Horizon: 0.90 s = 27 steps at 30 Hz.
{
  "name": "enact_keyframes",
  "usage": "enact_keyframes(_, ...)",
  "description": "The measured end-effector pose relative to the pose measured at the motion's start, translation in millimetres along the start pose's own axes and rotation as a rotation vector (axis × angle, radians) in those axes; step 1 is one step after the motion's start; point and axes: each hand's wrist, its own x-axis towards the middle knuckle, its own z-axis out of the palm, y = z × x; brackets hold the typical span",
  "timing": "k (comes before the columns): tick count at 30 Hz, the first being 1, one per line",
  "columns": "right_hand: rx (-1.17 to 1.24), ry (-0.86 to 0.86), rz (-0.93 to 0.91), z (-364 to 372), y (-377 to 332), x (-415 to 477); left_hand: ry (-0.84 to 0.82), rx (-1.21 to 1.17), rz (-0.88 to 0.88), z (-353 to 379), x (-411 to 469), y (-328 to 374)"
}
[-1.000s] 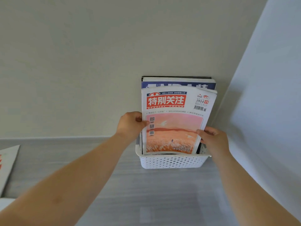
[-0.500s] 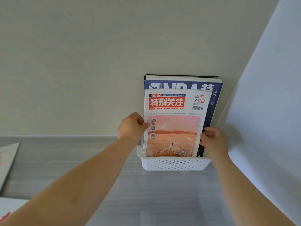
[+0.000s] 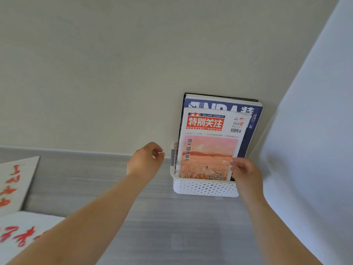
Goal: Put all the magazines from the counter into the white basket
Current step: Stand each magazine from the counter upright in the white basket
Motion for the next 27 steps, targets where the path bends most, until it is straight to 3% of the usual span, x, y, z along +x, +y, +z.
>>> enact_keyframes(5, -0.02, -0.11, -0.079, 28.4, -24.1, -56.7, -0.023, -0.175, -0.051, -53.9, -57.1, -51.0)
enact_keyframes(9, -0.022, -0.201, -0.102, 73.6, -35.6, -106.9, 0.063, -0.253, -0.167, -95.9, -101.0, -113.7)
enact_keyframes(15, -0.029, -0.363, -0.077, 163.3, -43.1, -192.6, 0.122, -0.075, -0.359, -173.4, -151.8, -207.9)
enact_keyframes(21, -0.186, -0.531, -0.081, 239.1, -37.3, -279.8, 0.104, 0.078, -0.517, -238.0, -185.2, -287.2)
enact_keyframes(25, -0.345, -0.624, -0.22, 266.1, -32.2, -319.1, 0.06, 0.132, -0.554, -258.6, -188.4, -321.5)
enact_keyframes(27, -0.513, -0.597, -0.373, 270.6, -31.9, -331.3, 0.017, 0.195, -0.534, -261.2, -187.2, -328.5)
